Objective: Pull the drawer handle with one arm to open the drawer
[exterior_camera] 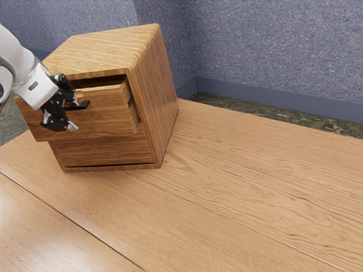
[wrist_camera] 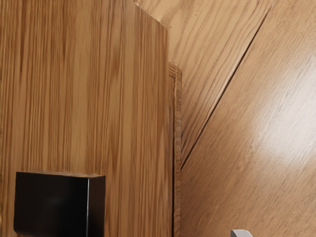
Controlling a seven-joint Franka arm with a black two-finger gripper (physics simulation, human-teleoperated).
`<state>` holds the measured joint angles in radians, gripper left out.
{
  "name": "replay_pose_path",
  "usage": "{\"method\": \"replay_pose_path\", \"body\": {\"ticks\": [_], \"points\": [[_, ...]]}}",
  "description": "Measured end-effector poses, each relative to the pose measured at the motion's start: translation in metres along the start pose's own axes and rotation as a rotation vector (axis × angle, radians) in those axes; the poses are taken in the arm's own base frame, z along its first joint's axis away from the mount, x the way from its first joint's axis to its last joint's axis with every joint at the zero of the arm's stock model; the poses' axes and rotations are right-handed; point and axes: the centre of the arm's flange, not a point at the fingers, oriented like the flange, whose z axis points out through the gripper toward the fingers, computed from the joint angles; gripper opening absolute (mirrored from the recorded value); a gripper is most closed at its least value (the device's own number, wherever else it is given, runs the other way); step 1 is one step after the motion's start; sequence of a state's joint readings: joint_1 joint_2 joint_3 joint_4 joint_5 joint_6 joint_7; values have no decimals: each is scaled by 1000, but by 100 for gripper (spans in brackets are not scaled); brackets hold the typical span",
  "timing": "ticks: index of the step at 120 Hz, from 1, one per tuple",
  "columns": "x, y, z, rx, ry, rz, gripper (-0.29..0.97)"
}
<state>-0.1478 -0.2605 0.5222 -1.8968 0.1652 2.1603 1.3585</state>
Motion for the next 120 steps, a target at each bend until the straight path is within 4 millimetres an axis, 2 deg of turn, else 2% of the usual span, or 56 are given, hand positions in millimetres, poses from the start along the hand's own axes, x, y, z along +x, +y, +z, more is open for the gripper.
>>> {"method": "replay_pose_path", "body": {"ticks": [11, 20, 23, 29, 37, 55, 61, 66, 68, 86, 109, 116, 120], "points": [[14, 8, -6, -13, 25, 20, 31], [15, 12, -7, -31, 30, 14, 32], [15, 15, -7, -37, 32, 13, 34], [14, 20, -9, -49, 43, 8, 46], [11, 31, -16, -63, 66, 4, 45], [3, 59, -34, -81, 116, 12, 33], [-2, 67, -49, -75, 141, 13, 19], [-7, 72, -68, -55, 165, 14, -1], [-9, 74, -75, -47, 174, 16, -3], [-25, 89, -133, 17, 225, 17, 20], [-31, 90, -153, -12, 213, -24, 45], [-22, 77, -156, -60, 177, -81, 51], [2, 66, -162, -83, 153, -93, 54]]}}
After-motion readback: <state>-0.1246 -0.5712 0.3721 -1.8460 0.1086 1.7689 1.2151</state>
